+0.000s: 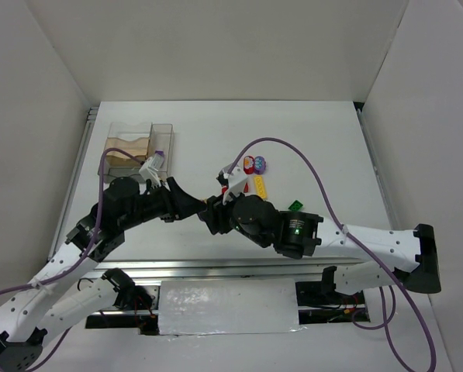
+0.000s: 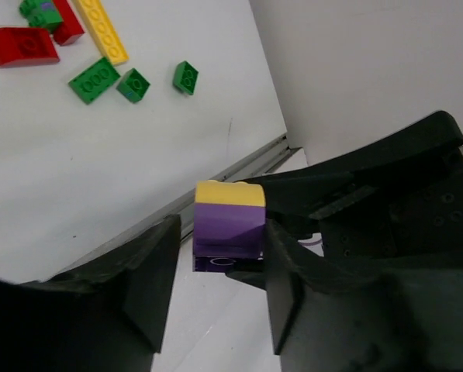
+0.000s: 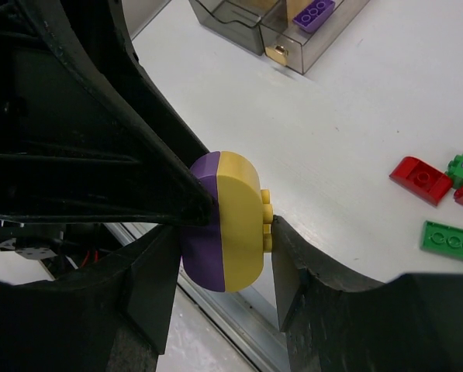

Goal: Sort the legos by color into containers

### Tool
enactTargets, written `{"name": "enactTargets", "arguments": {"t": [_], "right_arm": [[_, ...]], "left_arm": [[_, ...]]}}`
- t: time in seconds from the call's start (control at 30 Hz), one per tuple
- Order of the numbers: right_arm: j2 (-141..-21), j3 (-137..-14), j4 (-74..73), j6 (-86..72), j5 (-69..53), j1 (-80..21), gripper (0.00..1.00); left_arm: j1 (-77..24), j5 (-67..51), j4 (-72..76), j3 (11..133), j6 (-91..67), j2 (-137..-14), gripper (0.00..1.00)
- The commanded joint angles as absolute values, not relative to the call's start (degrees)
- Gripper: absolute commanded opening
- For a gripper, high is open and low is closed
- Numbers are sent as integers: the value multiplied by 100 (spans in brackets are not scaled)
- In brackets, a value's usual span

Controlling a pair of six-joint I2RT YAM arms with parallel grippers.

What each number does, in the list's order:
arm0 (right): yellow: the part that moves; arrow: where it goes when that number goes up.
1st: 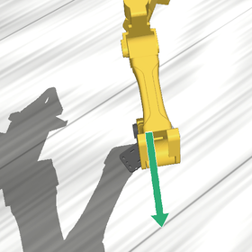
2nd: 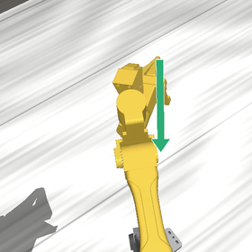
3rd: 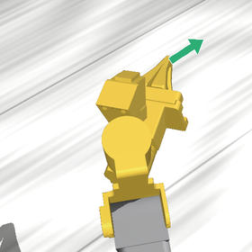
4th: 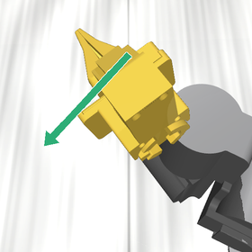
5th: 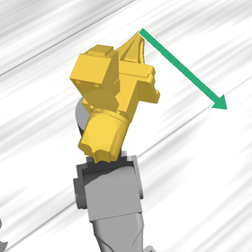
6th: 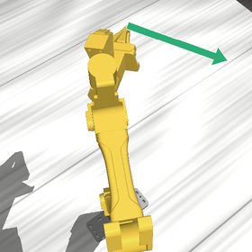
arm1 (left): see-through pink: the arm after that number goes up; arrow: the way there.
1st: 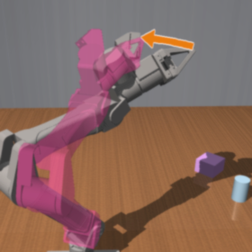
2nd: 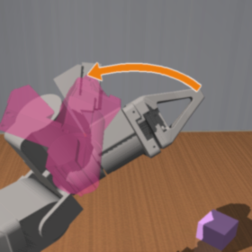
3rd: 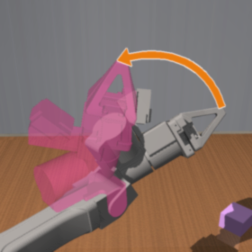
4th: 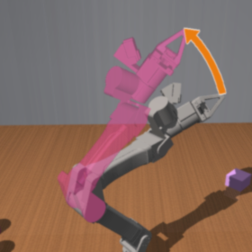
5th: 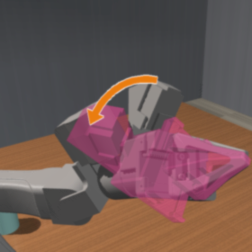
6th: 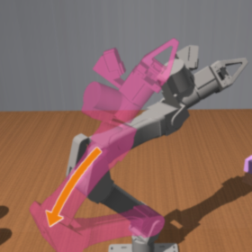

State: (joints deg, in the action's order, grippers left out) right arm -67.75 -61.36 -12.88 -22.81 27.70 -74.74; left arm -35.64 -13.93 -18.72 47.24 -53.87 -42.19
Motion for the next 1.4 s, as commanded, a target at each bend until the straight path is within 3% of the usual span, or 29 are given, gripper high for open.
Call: {"name": "enactTargets", "arguments": {"t": [0.0,0.2,0.27,0.3,0.33,0.4,0.6,0.73,0.93,1.2,1.23,1.33,1.37], "right_arm": [[-6759,-6451,-897,-2206,3085,-7488,1],[-6873,-6583,-853,-2241,2804,-7480,2],[-6847,-6574,-774,-2267,2603,-7479,8],[-6812,-6487,-721,-2285,2332,-7471,21],[-6742,-6417,-660,-2303,2173,-7445,73],[-6514,-6162,-484,-2373,1586,-7348,99],[-5504,-5345,-405,-2575,-392,-6233,100],[-4537,-4563,218,-2645,-2569,-5415,100],[-4499,-4483,683,-2724,-3180,-5309,99],[-5360,-4798,1336,-2795,-3489,-5546,92],[-5518,-4877,1414,-2786,-3524,-5589,90],[-5669,-4896,1634,-2821,-3604,-5625,66],[-5678,-4887,1652,-2813,-3604,-5625,52]], "left_arm": [[-3542,-1766,-1424,4676,-5388,-4131,56],[-3542,-2047,-1038,4562,-5265,-4131,29],[-3542,-2100,-835,4509,-5230,-4070,17],[-3542,-2031,-844,4517,-5169,-4043,5],[-3551,-1961,-861,4526,-5124,-4008,3],[-3542,-1690,-1001,4570,-5010,-3859,0],[-3542,-1459,-1283,4676,-4519,-3569,0],[-3542,-2228,-907,4518,-4044,-3236,0],[-3542,-3899,330,4114,-3945,-2918,0],[-3551,-4395,852,3911,-4157,-2962,0],[-3542,-4395,861,3902,-4175,-2979,0],[-3542,-4394,870,3894,-4166,-3023,0],[-3542,-4395,853,3894,-4166,-3041,0]]}}
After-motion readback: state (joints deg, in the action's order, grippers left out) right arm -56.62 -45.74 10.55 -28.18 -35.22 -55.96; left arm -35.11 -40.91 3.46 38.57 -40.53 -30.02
